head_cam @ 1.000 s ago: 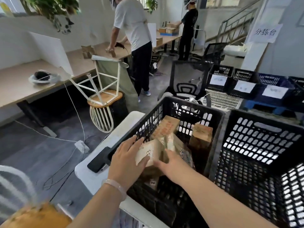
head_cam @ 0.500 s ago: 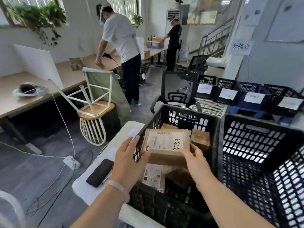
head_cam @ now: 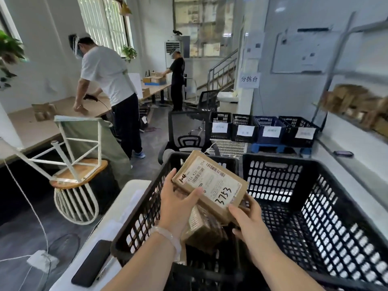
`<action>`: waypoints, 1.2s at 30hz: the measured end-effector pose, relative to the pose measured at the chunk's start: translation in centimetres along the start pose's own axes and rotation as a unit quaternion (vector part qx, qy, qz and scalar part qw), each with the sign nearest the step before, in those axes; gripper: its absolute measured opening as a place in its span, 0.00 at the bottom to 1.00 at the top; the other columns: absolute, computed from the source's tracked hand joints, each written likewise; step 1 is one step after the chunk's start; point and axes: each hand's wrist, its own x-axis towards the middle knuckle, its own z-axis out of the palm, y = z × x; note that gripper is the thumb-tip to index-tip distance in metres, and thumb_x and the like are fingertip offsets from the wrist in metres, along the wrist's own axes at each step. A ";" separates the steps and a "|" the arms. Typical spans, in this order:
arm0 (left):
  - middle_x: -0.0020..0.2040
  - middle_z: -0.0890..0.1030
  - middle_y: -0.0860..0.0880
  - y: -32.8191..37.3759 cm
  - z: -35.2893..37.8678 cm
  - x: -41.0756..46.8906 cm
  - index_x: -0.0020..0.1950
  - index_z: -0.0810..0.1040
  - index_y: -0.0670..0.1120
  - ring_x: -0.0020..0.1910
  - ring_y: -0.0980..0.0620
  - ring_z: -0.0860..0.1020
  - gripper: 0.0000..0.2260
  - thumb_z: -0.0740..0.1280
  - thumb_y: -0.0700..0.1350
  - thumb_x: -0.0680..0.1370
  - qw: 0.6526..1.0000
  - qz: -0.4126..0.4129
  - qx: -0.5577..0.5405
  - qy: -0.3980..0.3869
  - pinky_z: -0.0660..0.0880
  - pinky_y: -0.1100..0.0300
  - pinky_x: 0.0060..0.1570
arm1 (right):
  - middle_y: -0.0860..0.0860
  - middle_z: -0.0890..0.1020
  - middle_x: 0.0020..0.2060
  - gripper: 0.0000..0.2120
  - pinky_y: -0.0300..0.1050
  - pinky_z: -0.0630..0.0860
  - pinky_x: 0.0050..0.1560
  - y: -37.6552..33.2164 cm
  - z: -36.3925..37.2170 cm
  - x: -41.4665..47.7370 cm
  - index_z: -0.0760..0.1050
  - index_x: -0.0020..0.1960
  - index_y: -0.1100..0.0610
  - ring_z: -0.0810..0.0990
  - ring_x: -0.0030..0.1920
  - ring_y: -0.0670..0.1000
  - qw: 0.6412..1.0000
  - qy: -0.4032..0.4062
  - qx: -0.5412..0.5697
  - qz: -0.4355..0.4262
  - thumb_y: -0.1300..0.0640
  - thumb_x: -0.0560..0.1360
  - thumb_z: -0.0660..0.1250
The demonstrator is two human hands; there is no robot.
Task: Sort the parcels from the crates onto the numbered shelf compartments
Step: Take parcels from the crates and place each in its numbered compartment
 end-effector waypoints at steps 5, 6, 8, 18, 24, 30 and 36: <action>0.65 0.77 0.56 1.5 3.3 0.1 0.69 0.65 0.67 0.66 0.55 0.75 0.43 0.81 0.60 0.59 0.994 0.023 0.056 -0.094 0.75 0.46 0.64 | 0.42 0.66 0.70 0.40 0.46 0.68 0.63 -3.5 -5.7 0.1 0.55 0.76 0.41 0.68 0.66 0.45 0.989 0.069 -0.081 -0.100 0.39 0.69 0.69; 0.66 0.76 0.57 1.9 4.2 -0.2 0.69 0.64 0.70 0.67 0.55 0.74 0.44 0.80 0.63 0.56 0.990 0.025 0.079 -0.118 0.74 0.45 0.65 | 0.40 0.66 0.70 0.39 0.44 0.70 0.61 -4.2 -6.9 -0.1 0.56 0.76 0.41 0.69 0.66 0.43 0.986 0.058 -0.109 -0.115 0.39 0.69 0.69; 0.64 0.75 0.58 2.5 6.5 -0.9 0.71 0.60 0.69 0.62 0.66 0.75 0.43 0.80 0.56 0.63 0.981 0.048 0.102 -0.159 0.78 0.60 0.58 | 0.38 0.73 0.64 0.34 0.37 0.76 0.49 -5.1 -9.2 -0.7 0.60 0.74 0.40 0.76 0.59 0.39 0.985 0.018 -0.128 -0.113 0.46 0.72 0.71; 0.68 0.68 0.59 2.7 24.8 -8.6 0.70 0.65 0.64 0.67 0.61 0.69 0.28 0.73 0.48 0.76 0.964 0.198 0.065 -0.164 0.74 0.52 0.65 | 0.36 0.82 0.48 0.10 0.26 0.74 0.37 -6.3 -22.1 -7.0 0.74 0.55 0.38 0.79 0.45 0.32 0.962 0.213 -0.076 -0.152 0.50 0.77 0.68; 0.76 0.53 0.63 2.2 36.3 -16.6 0.67 0.64 0.72 0.73 0.72 0.52 0.29 0.73 0.47 0.76 0.885 0.284 0.108 -0.353 0.68 0.62 0.70 | 0.40 0.83 0.51 0.15 0.37 0.79 0.48 -6.8 -33.5 -12.5 0.74 0.62 0.44 0.81 0.52 0.41 0.922 0.323 -0.071 -0.199 0.52 0.77 0.68; 0.75 0.59 0.58 1.6 45.9 -23.9 0.68 0.67 0.71 0.73 0.59 0.65 0.32 0.75 0.43 0.74 0.871 0.225 0.032 -0.436 0.72 0.61 0.67 | 0.40 0.82 0.54 0.18 0.37 0.79 0.47 -5.9 -43.4 -18.2 0.71 0.63 0.40 0.80 0.54 0.39 0.895 0.376 -0.098 -0.218 0.50 0.75 0.69; 0.70 0.62 0.63 0.6 53.4 -30.6 0.66 0.71 0.64 0.65 0.76 0.63 0.31 0.74 0.35 0.73 0.846 0.210 -0.007 -0.491 0.70 0.78 0.52 | 0.41 0.77 0.59 0.24 0.39 0.80 0.50 -4.4 -52.2 -24.1 0.68 0.67 0.40 0.78 0.57 0.38 0.869 0.432 -0.153 -0.186 0.52 0.74 0.71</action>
